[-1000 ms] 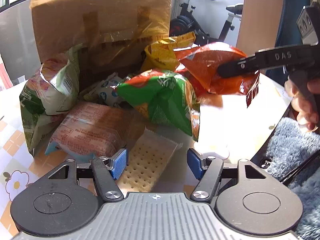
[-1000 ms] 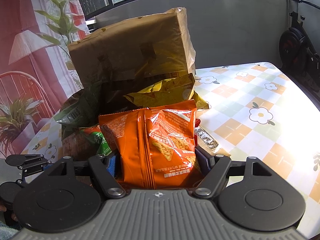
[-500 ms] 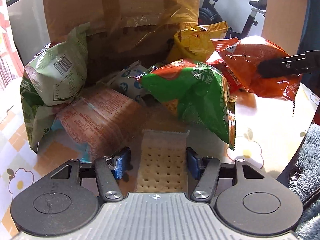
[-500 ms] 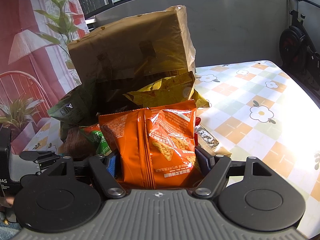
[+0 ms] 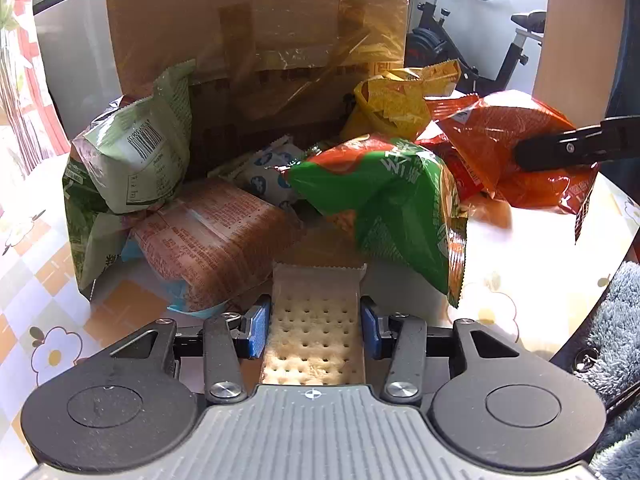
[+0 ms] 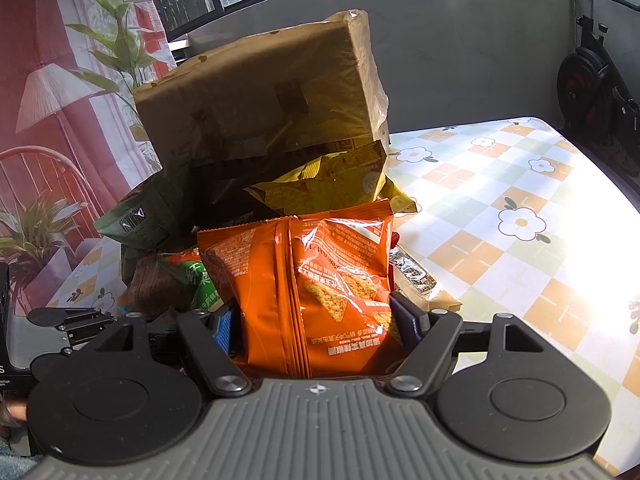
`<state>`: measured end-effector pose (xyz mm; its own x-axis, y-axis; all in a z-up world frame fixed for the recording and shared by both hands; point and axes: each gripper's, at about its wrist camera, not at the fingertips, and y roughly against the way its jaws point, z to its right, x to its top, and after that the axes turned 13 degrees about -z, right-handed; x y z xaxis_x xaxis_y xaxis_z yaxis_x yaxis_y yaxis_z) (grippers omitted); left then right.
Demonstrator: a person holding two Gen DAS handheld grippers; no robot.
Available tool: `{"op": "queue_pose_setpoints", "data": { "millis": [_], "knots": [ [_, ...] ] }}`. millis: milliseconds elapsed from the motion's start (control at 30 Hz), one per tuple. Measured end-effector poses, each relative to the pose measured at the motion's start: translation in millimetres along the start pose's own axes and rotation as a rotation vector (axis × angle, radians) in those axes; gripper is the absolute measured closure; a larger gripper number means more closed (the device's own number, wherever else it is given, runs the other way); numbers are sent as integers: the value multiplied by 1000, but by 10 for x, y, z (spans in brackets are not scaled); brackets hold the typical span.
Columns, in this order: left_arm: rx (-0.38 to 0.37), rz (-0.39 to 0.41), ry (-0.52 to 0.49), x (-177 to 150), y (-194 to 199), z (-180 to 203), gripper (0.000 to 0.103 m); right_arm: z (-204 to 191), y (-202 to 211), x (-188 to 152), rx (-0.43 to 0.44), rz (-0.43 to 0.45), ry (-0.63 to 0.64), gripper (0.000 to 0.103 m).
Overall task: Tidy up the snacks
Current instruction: 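Lift the cracker pack with the left tool while the right tool holds the orange bag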
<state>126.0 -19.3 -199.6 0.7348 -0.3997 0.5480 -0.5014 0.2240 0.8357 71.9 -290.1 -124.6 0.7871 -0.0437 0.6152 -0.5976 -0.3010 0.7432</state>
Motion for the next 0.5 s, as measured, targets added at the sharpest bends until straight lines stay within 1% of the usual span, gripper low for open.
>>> {"op": "queue_pose_setpoints", "data": {
  "millis": [400,500],
  "knots": [
    [-35,118,78,40,296,-73,54,9,-12,-15,1,-1,-8,28],
    [-22,163,83,58,393,-72,54,1,-17,-17,0,-2,-5,28]
  ]
}}
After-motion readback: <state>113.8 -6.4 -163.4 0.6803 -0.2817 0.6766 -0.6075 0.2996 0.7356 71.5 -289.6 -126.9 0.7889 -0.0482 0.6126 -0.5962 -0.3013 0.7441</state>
